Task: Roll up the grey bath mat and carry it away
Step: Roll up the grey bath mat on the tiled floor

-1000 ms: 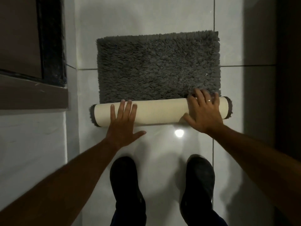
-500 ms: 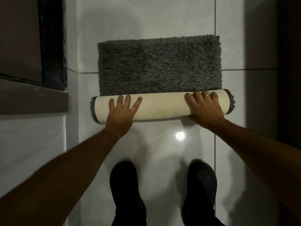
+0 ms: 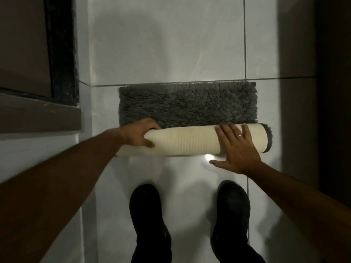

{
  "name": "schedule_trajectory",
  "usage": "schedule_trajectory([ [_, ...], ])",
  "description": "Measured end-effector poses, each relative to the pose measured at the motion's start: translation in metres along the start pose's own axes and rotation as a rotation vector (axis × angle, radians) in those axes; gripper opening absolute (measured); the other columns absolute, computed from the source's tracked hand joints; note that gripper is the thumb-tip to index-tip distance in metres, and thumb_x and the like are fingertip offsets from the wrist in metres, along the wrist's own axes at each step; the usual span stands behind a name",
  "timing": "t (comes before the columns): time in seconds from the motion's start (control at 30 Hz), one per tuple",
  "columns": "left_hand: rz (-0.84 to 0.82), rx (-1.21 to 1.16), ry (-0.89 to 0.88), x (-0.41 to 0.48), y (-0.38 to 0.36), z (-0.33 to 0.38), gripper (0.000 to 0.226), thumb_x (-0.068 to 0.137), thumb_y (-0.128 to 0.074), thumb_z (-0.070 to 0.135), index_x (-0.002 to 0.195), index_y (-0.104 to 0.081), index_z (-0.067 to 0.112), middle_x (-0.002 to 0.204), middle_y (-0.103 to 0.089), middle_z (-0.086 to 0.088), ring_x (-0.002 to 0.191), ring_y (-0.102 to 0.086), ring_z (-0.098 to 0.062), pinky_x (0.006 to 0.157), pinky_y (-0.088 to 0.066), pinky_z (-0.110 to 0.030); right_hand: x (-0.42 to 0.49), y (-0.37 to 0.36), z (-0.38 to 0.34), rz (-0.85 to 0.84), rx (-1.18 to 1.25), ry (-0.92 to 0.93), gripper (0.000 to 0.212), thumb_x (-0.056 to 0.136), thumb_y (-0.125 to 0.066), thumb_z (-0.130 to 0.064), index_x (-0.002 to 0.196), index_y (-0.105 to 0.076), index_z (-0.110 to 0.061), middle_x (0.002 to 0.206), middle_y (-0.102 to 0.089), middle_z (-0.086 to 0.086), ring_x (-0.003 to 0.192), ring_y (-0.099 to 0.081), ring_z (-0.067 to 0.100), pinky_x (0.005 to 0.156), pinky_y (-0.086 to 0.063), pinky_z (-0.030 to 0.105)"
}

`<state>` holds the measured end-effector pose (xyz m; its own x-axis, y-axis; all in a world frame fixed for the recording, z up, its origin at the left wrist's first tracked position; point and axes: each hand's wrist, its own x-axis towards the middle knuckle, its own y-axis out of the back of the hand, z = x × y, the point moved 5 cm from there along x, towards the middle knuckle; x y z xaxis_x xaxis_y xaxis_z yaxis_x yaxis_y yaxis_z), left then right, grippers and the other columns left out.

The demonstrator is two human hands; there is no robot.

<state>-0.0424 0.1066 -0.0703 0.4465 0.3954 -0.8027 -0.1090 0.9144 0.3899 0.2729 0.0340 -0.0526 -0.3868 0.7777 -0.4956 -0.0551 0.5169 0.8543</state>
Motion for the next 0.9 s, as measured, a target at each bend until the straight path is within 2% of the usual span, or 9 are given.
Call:
schedule_trajectory([
  [0.1, 0.318, 0.353, -0.012, -0.01, 0.017, 0.002, 0.07, 0.083, -0.051, 0.055, 0.147, -0.042, 0.028, 0.142, -0.044, -0.014, 0.13, -0.041, -0.035, 0.109, -0.028, -0.049, 0.027, 0.0, 0.008, -0.019, -0.027, -0.071, 0.116, 0.069, -0.044, -0.089, 0.151, -0.031, -0.007, 0.147, -0.046, 0.017, 0.133, -0.042, 0.039, 0.111, -0.021, 0.07],
  [0.17, 0.633, 0.392, -0.097, -0.027, 0.007, 0.017, 0.054, 0.094, -0.044, 0.043, 0.14, -0.049, 0.016, 0.128, -0.055, -0.018, 0.116, -0.053, -0.039, 0.1, -0.034, -0.049, 0.046, 0.01, 0.018, -0.038, -0.027, -0.1, 0.119, 0.07, -0.029, -0.095, 0.154, -0.024, -0.011, 0.148, -0.047, 0.016, 0.136, -0.042, 0.039, 0.112, -0.019, 0.07],
  [0.23, 0.77, 0.389, -0.097, -0.034, -0.015, 0.025, 0.056, 0.096, -0.045, 0.048, 0.135, -0.054, 0.008, 0.13, -0.058, -0.023, 0.119, -0.055, -0.043, 0.104, -0.035, -0.055, 0.061, 0.018, 0.028, -0.041, -0.068, -0.089, 0.121, 0.068, -0.018, -0.098, 0.157, -0.016, -0.015, 0.151, -0.046, 0.015, 0.14, -0.037, 0.04, 0.113, -0.016, 0.071],
  [0.37, 0.524, 0.433, 0.125, -0.002, -0.027, 0.02, 0.126, 0.063, -0.055, 0.087, 0.154, -0.021, 0.007, 0.161, -0.024, -0.021, 0.15, -0.014, -0.042, 0.117, -0.006, -0.068, 0.07, 0.035, 0.029, 0.044, -0.048, -0.108, 0.108, 0.077, -0.023, -0.092, 0.155, -0.023, -0.017, 0.164, -0.021, 0.017, 0.149, -0.02, 0.041, 0.113, -0.009, 0.073],
  [0.47, 0.413, 0.403, 0.194, 0.026, 0.012, 0.01, 0.139, 0.055, -0.057, 0.089, 0.156, 0.004, 0.016, 0.166, -0.006, -0.012, 0.152, 0.003, -0.037, 0.116, 0.002, -0.069, 0.069, 0.033, 0.01, 0.112, -0.14, 0.064, 0.098, 0.086, -0.027, -0.082, 0.15, -0.033, -0.008, 0.162, -0.026, 0.02, 0.148, -0.024, 0.042, 0.111, -0.017, 0.073],
  [0.63, 0.219, 0.346, 0.188, 0.056, 0.066, 0.005, 0.139, 0.054, -0.05, 0.095, 0.156, 0.01, 0.022, 0.167, 0.003, -0.004, 0.153, 0.006, -0.031, 0.117, 0.001, -0.067, 0.101, 0.035, 0.015, 0.074, -0.077, -0.026, 0.11, 0.083, -0.017, -0.086, 0.155, -0.023, -0.004, 0.162, -0.026, 0.018, 0.151, -0.02, 0.037, 0.115, -0.011, 0.07],
  [0.73, 0.34, 0.415, 0.119, 0.063, 0.093, 0.008, 0.128, 0.058, -0.04, 0.097, 0.156, 0.006, 0.028, 0.167, 0.003, -0.005, 0.153, 0.006, -0.032, 0.117, 0.004, -0.066, 0.128, 0.049, 0.028, 0.055, -0.003, -0.037, 0.102, 0.086, -0.007, -0.082, 0.156, -0.021, -0.01, 0.164, -0.025, 0.014, 0.152, -0.018, 0.033, 0.117, -0.011, 0.066],
  [0.83, 0.52, 0.462, -0.007, 0.06, 0.099, 0.01, 0.099, 0.071, -0.03, 0.089, 0.152, -0.023, 0.032, 0.162, -0.025, -0.008, 0.151, -0.014, -0.032, 0.117, -0.002, -0.068, 0.157, 0.066, 0.039, -0.009, 0.088, -0.074, 0.104, 0.082, -0.004, -0.084, 0.151, -0.032, -0.013, 0.161, -0.032, 0.011, 0.149, -0.024, 0.032, 0.115, -0.015, 0.066],
  [0.9, 0.532, 0.396, -0.042, 0.06, 0.092, 0.01, 0.083, 0.08, -0.032, 0.081, 0.148, -0.033, 0.032, 0.154, -0.04, -0.004, 0.145, -0.03, -0.029, 0.116, -0.006, -0.068, 0.176, 0.076, 0.037, -0.086, 0.171, -0.066, 0.106, 0.079, -0.008, -0.088, 0.148, -0.038, -0.013, 0.159, -0.035, 0.011, 0.149, -0.025, 0.03, 0.116, -0.013, 0.066],
])
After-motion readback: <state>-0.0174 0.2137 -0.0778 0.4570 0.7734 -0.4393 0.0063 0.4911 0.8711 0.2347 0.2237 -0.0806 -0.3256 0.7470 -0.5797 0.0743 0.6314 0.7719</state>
